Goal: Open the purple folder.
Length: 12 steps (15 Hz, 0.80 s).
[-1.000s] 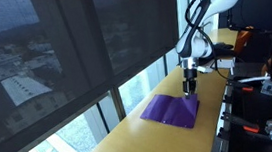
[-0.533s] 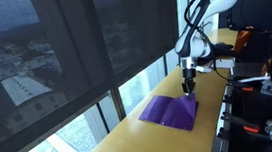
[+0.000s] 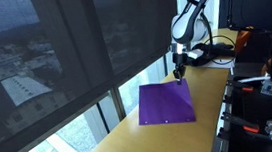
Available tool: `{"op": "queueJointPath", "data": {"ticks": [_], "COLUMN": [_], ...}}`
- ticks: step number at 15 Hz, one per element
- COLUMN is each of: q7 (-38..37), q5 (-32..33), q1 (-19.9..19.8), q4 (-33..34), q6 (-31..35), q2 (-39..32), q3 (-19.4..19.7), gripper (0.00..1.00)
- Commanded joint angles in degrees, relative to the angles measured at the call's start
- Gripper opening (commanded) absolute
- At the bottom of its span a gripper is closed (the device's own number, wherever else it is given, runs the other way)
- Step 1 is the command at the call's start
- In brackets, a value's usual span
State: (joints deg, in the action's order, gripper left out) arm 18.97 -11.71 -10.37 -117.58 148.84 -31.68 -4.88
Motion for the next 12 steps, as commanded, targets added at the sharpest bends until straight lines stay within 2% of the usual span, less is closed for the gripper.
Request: {"op": "queueJointPath", "data": {"ticks": [1, 5, 9, 11, 12], "q7": [-10.0, -25.39, -40.37, -48.54, -52.88], "q5": [10.44, 29.64, 49.36, 59.18, 64.1], "q1": [8.45, 18.29, 32.58, 36.86, 37.2], "q4": [-8.34, -10.36, -9.83, -9.51, -9.99], "q6": [2.8, 3.44, 2.86, 2.02, 1.72], "q2": [13.02, 19.53, 20.72, 19.74, 19.44], "q3": [5.7, 12.39, 23.29, 25.83, 25.41], "gripper": [0.0, 0.0, 0.0, 0.0, 0.0]}}
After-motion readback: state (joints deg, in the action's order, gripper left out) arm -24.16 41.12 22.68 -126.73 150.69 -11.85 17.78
